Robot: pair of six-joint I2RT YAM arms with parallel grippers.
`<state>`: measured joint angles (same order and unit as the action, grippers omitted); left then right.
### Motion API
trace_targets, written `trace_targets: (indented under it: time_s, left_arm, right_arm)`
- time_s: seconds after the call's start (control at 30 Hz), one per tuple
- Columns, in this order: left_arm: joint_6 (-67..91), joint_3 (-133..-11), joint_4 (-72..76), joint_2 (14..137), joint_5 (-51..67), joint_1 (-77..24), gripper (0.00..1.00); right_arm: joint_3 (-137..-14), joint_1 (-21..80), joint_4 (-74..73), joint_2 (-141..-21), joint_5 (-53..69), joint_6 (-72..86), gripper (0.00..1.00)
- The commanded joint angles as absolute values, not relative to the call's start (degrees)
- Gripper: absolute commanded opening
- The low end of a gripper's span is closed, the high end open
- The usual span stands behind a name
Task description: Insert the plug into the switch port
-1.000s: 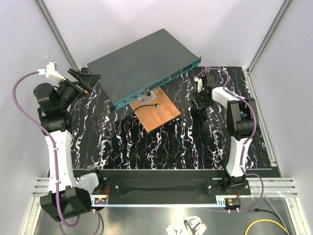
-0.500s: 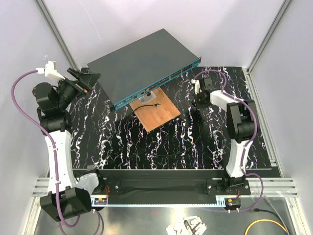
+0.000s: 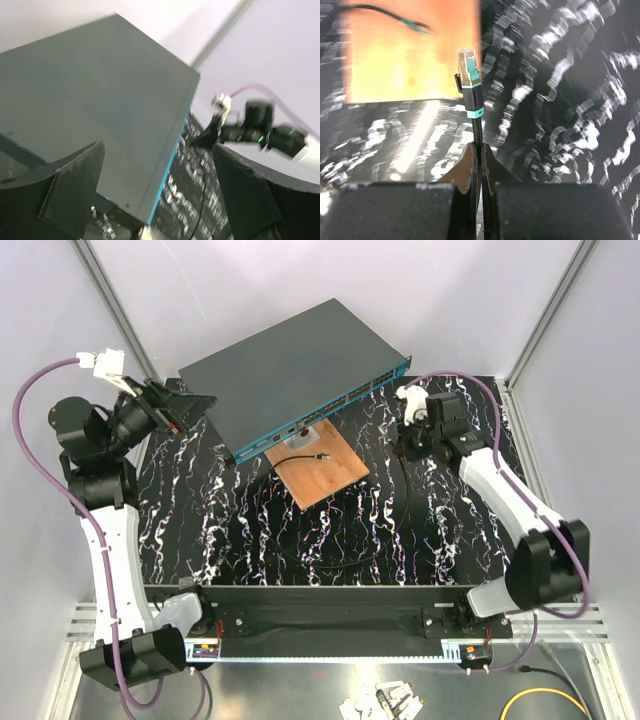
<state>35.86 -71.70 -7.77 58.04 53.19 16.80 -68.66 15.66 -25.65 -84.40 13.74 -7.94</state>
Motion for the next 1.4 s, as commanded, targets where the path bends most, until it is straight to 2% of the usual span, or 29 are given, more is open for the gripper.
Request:
trace_targets:
  time_s: [0.0, 0.17, 0.2, 0.33, 0.63, 0.83, 1.1, 1.37]
  left_arm:
    - [22.9, -76.5, -16.2, 58.6, 62.2, 15.6, 0.91]
    - [4.6, -80.3, -30.7, 59.0, 66.0, 10.7, 0.89]
    - [-2.2, -81.2, -36.9, 59.2, 65.7, 9.6, 0.89]
    - [-12.8, -83.4, -47.0, 60.4, 62.2, 0.9, 0.88]
    - [-14.2, -82.8, -49.7, 63.0, 58.0, -11.8, 0.87]
    - [-16.5, -83.1, -51.9, 64.2, 50.5, -20.5, 0.87]
    - [-15.0, -82.1, -50.6, 64.9, 44.4, -24.3, 0.87]
    - [-13.1, -82.3, -51.5, 67.1, 45.6, -25.4, 0.84]
  right_arm:
    - [-68.6, 20.4, -27.1, -78.9, 17.0, -11.0, 0.00]
    - [-67.5, 28.9, -26.7, -73.2, 13.4, -14.7, 0.00]
    - [-67.6, 29.8, -26.9, -72.7, 12.6, -15.0, 0.00]
    - [-68.6, 33.9, -28.2, -70.8, 10.8, -17.8, 0.00]
    - [-71.8, 43.3, -30.6, -68.2, 10.4, -27.2, 0.00]
    - [-73.4, 49.3, -29.8, -68.6, 7.6, -32.8, 0.00]
    - [-76.8, 55.5, -30.1, -68.8, 5.8, -37.5, 0.00]
    - [-77.2, 59.2, -29.2, -69.3, 3.7, -41.3, 0.00]
